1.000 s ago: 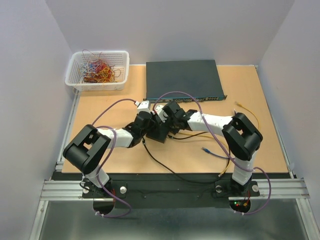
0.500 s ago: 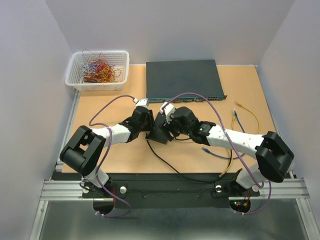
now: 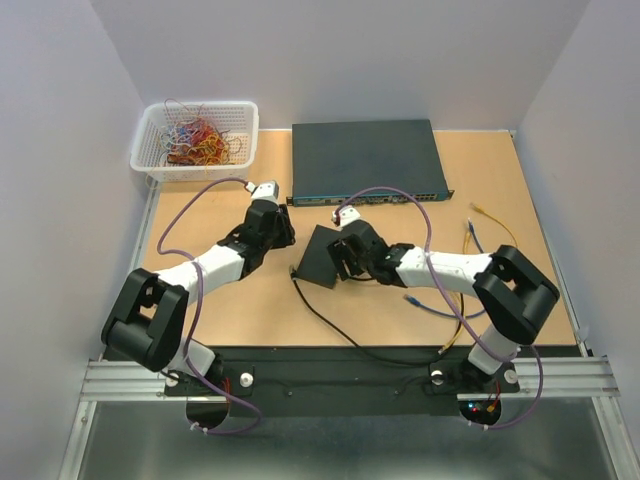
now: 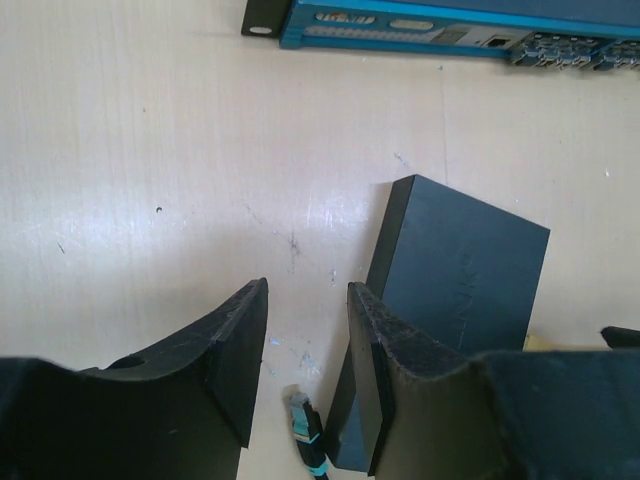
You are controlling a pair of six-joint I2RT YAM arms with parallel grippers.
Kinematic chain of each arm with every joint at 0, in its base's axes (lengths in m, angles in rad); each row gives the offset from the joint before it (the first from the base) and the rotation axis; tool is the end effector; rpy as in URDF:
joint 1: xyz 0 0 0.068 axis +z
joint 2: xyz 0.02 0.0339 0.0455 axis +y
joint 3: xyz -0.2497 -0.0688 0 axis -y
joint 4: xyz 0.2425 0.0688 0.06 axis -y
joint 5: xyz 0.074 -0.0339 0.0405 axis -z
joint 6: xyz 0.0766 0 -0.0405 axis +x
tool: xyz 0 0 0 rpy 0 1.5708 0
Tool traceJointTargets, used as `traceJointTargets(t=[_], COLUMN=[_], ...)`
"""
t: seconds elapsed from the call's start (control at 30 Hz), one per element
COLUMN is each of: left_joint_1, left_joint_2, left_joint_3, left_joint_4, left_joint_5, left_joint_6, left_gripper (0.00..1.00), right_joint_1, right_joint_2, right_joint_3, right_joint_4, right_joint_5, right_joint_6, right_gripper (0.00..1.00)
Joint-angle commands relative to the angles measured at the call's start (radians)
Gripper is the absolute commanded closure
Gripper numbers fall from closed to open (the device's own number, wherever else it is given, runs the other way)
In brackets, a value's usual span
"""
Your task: Insert the plug into the switch port
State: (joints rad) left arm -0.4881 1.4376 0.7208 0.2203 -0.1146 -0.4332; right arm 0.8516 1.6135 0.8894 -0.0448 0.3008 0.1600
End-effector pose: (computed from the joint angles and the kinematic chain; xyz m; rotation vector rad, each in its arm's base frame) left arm 0.3053 -0.1522 0.1754 -0.0140 2.0944 -0.4466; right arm 0.2528 0.2543 0.1449 -0.6401 2.2121 0.1673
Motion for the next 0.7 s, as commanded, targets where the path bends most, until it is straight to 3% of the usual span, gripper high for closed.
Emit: traceJointTargets(t=[0.0,0.4,0.67], left_joint_1=[0.017,0.043,0.046], left_joint_2=[-0.019,-0.114,-0.256], left_joint_3=[-0.007,-0.08,-0.11], left_joint_4=[0.043,0.103,0.038], left_joint_5=[-0.014,-0.045,-0.132], left_joint_6=[0.025,0.008,-0.056], left_gripper=[0.52,0.53,0.52], right_joint_1=[-0.006,-0.009,-0.008], right_joint_2=[0.074,0.284,0.424], right_joint_3=[0.086,0.255,0.443], right_joint_4=[0.016,0.013,0.02], right_joint_5=[0.021,-0.1,-0.227], right_joint_6=[0.082,0.125,0.02], right_gripper=[0.24,0.24,0.24])
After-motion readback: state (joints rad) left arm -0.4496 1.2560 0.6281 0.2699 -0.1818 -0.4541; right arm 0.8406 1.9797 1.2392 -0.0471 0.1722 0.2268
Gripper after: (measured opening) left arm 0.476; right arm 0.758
